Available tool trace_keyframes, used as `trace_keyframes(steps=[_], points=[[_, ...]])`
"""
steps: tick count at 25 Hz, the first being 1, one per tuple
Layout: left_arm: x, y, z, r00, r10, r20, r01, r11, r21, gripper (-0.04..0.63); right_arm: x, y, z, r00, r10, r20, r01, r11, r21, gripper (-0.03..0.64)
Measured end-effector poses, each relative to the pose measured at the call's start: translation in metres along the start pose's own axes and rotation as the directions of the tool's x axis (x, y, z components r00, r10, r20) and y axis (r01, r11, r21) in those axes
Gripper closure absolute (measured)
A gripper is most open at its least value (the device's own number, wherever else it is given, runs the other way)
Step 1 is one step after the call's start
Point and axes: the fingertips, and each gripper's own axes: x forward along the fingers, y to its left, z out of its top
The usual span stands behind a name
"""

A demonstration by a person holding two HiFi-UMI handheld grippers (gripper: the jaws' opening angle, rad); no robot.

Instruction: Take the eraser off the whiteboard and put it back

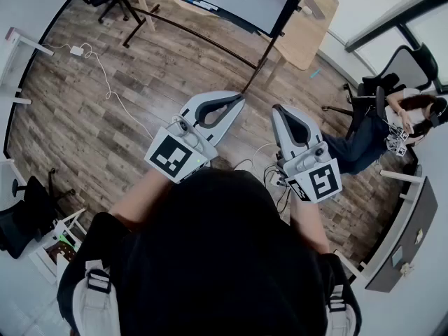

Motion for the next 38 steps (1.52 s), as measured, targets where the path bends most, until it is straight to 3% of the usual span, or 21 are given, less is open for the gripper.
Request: trace_keyframes(steps=[14,24,30,38], points=[[0.041,-0.044,-0.02,0.994,0.095,-0.057,-0.094,0.995,0.023,0.6,-0.06,-0.04,-0.013,1.0,0.016,-0.014,-0.016,1.0,0.007,0.614],[0.062,-0.051,-0.022,0.985,0.164,-0.058,-0.161,0.986,0.047,0.6,-0.076,-0.075,-0.021,1.0,0.02,-0.016,-0.02,1.0,0.022,0.554],[0.058,-0.026,-0.028,0.979,0.188,-0.074,-0.185,0.982,0.044,0.6,-0.054,-0.08,-0.028,1.0,0.007,-0.031,-0.006,0.999,0.031,0.478],[0.053,0.041,-0.029,0.99,0.131,-0.045,-0.129,0.991,0.042,0.6,0.009,-0.084,-0.031,0.996,-0.058,-0.061,0.059,0.998,0.013,0.411]])
